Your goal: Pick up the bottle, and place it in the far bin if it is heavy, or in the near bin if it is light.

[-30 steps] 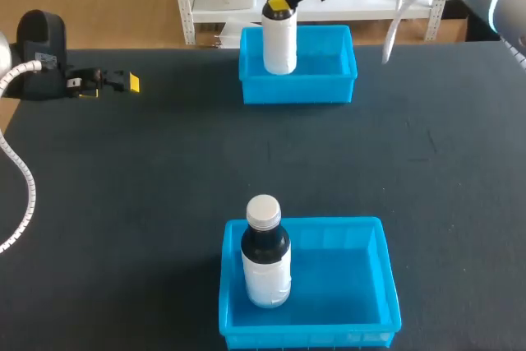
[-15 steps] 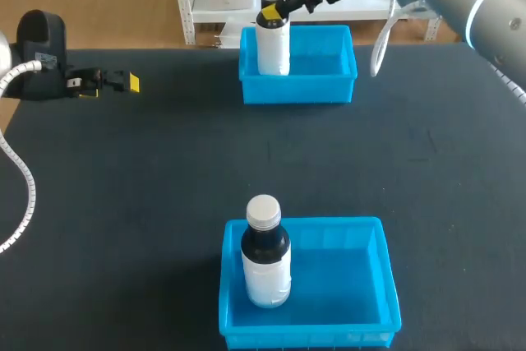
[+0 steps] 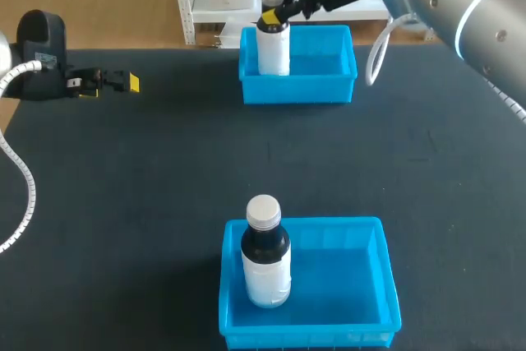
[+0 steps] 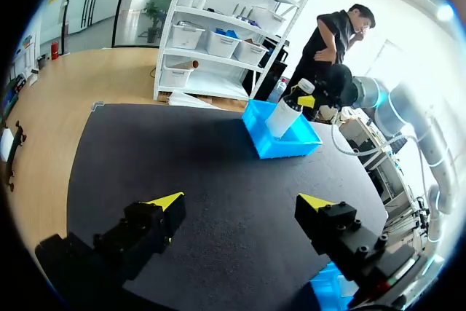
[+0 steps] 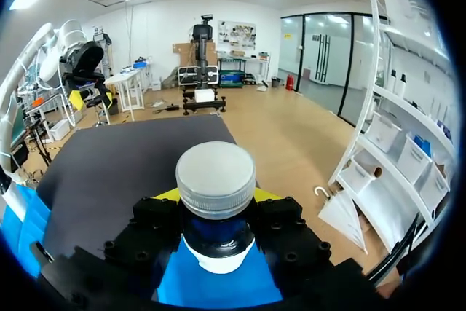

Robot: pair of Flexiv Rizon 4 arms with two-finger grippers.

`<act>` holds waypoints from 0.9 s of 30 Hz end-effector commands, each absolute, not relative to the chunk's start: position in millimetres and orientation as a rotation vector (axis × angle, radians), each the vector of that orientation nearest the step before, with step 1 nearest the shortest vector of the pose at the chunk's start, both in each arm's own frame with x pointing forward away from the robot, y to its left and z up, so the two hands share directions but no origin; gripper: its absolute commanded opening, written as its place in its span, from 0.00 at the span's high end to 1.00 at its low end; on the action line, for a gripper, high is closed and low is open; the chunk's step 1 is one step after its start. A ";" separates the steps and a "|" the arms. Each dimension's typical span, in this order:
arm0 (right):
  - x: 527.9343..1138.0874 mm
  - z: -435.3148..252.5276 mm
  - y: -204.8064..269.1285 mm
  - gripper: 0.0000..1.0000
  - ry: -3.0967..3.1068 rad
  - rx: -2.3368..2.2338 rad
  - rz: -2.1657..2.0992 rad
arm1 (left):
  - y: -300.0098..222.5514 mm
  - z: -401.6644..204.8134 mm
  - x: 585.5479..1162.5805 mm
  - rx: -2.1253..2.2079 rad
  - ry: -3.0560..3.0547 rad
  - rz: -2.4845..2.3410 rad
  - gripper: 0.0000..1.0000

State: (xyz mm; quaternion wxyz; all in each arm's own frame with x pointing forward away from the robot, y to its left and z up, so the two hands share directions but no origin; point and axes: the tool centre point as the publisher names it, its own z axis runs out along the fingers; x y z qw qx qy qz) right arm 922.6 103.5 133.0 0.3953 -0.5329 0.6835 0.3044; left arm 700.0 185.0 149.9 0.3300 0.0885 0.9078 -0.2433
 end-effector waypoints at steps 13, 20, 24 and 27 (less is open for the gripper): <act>940.6 123.2 110.6 0.60 1.711 -1.531 1.048 | 185.0 149.9 700.0 0.231 2.374 -0.636 0.00; 944.3 122.1 106.5 0.00 1.757 -1.530 1.026 | 185.0 149.9 700.0 0.231 2.374 -0.636 0.00; 944.5 124.9 91.8 0.00 1.790 -1.512 0.982 | 185.0 149.9 700.0 0.231 2.374 -0.636 0.00; 942.9 128.5 72.5 0.00 1.829 -1.478 0.936 | 185.0 149.9 700.0 0.231 2.374 -0.636 0.00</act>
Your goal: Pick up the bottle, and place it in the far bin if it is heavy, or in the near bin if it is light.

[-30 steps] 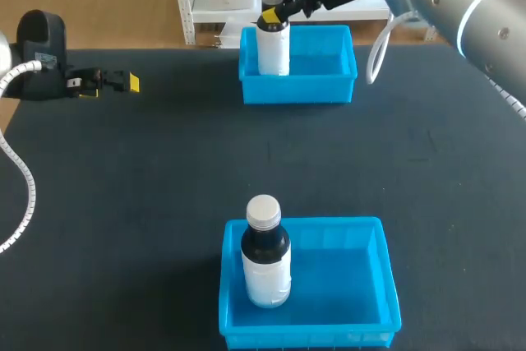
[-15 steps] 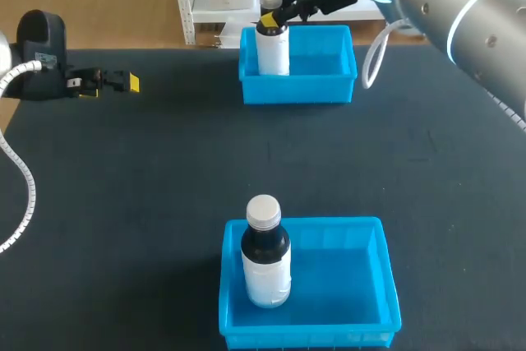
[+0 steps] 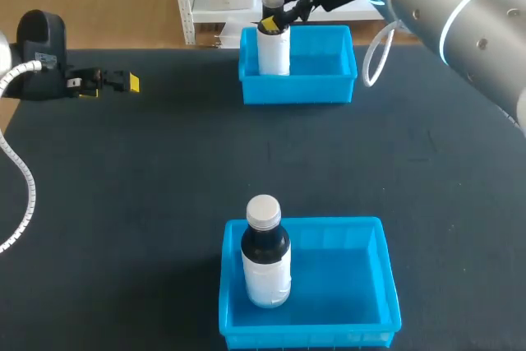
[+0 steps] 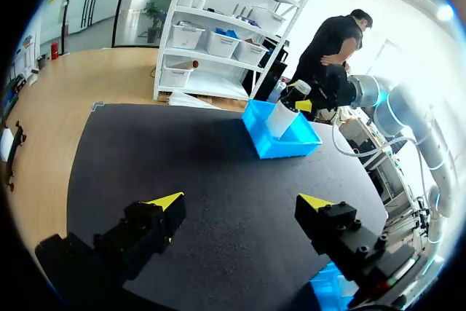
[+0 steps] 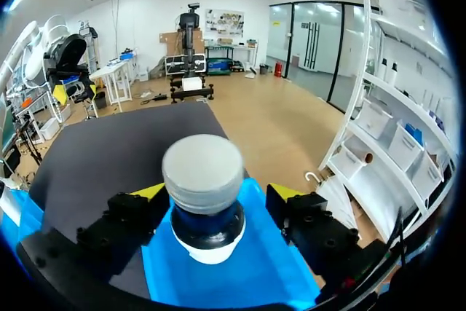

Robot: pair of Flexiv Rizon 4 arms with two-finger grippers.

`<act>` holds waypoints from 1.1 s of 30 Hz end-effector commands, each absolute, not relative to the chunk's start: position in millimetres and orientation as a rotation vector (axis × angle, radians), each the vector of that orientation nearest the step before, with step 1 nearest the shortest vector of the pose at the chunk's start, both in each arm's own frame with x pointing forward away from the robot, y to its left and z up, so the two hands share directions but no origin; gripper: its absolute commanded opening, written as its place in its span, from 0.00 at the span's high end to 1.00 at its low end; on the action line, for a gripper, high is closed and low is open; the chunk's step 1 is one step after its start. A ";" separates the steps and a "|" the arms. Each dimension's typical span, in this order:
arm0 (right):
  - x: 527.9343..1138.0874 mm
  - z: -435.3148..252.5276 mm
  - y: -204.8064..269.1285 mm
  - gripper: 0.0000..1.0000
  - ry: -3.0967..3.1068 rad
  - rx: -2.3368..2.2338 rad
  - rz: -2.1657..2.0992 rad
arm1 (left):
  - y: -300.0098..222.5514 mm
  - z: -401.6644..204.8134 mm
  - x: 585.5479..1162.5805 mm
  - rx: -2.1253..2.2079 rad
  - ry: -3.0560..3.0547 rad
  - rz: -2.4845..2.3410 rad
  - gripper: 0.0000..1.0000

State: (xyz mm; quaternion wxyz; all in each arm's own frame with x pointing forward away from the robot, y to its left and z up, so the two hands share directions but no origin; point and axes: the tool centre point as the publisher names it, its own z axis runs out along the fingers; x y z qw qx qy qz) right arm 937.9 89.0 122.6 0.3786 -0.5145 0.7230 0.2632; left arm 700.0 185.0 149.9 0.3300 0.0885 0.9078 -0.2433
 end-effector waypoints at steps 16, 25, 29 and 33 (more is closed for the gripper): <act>878.2 171.2 -58.4 0.00 2.031 -1.148 0.645 | 185.0 149.9 700.0 0.231 2.374 -0.636 0.00; 829.4 195.4 -96.5 0.00 2.091 -0.919 0.492 | 185.0 149.9 700.0 0.231 2.374 -0.636 0.00; 806.7 200.3 -105.9 0.00 2.121 -0.835 0.413 | 185.0 149.9 700.0 0.231 2.374 -0.636 0.00; 782.8 204.5 -112.1 0.00 2.146 -0.759 0.301 | 185.0 149.9 700.0 0.231 2.374 -0.636 0.00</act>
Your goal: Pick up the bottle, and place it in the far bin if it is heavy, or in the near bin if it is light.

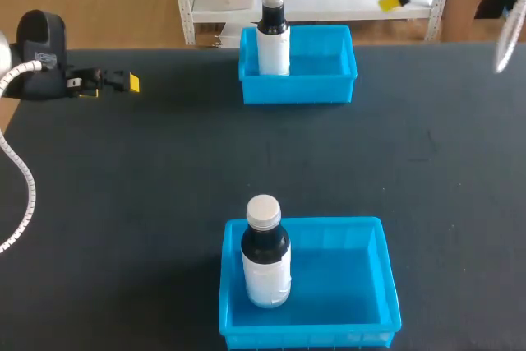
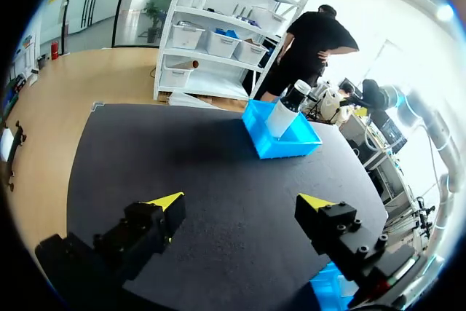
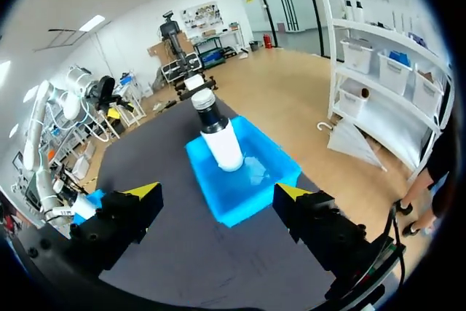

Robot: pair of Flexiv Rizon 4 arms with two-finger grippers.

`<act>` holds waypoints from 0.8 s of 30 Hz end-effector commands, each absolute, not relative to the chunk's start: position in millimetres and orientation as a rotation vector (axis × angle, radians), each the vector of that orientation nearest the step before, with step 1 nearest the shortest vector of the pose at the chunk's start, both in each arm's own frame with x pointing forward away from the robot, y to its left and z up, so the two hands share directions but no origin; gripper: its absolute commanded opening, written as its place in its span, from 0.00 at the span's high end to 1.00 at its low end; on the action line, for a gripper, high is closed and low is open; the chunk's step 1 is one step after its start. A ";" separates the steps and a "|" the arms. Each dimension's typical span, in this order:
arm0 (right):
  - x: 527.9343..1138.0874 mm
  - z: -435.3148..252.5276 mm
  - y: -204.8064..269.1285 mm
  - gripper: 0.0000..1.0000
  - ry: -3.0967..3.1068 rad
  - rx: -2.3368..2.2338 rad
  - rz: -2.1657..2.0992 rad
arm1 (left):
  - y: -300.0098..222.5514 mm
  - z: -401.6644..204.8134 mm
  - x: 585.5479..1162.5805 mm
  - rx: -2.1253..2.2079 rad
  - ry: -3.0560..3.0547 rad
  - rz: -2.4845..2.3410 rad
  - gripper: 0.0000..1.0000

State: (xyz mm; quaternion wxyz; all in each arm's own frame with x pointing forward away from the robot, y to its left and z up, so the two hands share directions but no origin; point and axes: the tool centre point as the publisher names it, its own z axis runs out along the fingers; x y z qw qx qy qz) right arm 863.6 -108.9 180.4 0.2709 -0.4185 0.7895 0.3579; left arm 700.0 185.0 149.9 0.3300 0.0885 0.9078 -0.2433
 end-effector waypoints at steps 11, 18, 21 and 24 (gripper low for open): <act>729.3 205.1 -110.4 0.00 2.173 -0.624 0.065 | 185.0 149.9 700.0 0.231 2.374 -0.636 0.00; 706.2 203.0 -104.9 0.00 2.205 -0.556 0.004 | 185.0 149.9 700.0 0.231 2.374 -0.636 0.00; 701.5 202.9 -104.0 0.00 2.208 -0.550 -0.004 | 185.0 149.9 700.0 0.231 2.374 -0.636 0.00; 696.2 202.2 -102.6 0.00 2.218 -0.554 -0.007 | 185.0 149.9 700.0 0.231 2.374 -0.636 0.00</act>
